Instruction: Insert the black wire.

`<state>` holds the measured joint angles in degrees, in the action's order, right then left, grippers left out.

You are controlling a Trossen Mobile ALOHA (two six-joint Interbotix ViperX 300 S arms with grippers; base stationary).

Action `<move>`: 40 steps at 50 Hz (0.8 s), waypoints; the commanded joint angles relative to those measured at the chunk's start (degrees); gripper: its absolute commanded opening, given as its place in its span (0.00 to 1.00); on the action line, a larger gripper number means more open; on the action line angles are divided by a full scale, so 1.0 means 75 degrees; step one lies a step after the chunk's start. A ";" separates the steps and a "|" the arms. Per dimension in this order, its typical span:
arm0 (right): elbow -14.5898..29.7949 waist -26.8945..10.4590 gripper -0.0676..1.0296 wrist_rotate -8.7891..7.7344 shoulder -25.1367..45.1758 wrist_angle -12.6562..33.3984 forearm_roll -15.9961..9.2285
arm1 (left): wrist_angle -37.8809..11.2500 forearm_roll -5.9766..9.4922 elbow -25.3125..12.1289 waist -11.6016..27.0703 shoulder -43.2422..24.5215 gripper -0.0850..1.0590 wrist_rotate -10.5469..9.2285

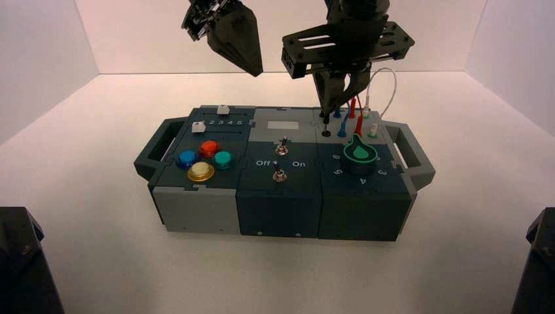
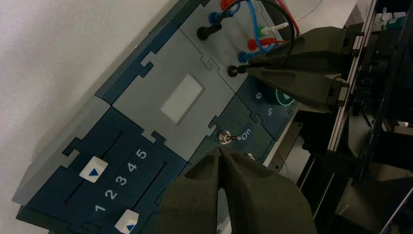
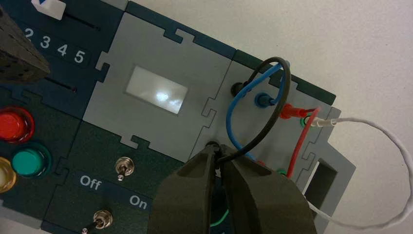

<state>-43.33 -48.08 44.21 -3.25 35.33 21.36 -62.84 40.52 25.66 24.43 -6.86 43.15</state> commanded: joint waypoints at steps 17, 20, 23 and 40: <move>0.0000 0.0023 0.04 0.0000 -0.0328 0.0082 -0.0082 | -0.0059 0.0023 -0.0199 -0.0012 0.0117 0.05 0.0070; 0.0000 0.0023 0.04 0.0000 -0.0340 0.0070 -0.0082 | -0.0082 0.0035 -0.0211 -0.0023 0.0117 0.05 0.0070; 0.0000 0.0023 0.04 0.0000 -0.0340 0.0070 -0.0082 | -0.0070 0.0023 -0.0211 -0.0023 0.0117 0.05 0.0070; 0.0059 0.0023 0.04 0.0000 -0.0176 0.0070 -0.0082 | -0.0082 0.0023 -0.0199 -0.0023 0.0117 0.05 0.0070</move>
<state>-43.95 -48.08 44.21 -4.13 36.04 20.83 -63.28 40.52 25.49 24.43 -6.86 43.24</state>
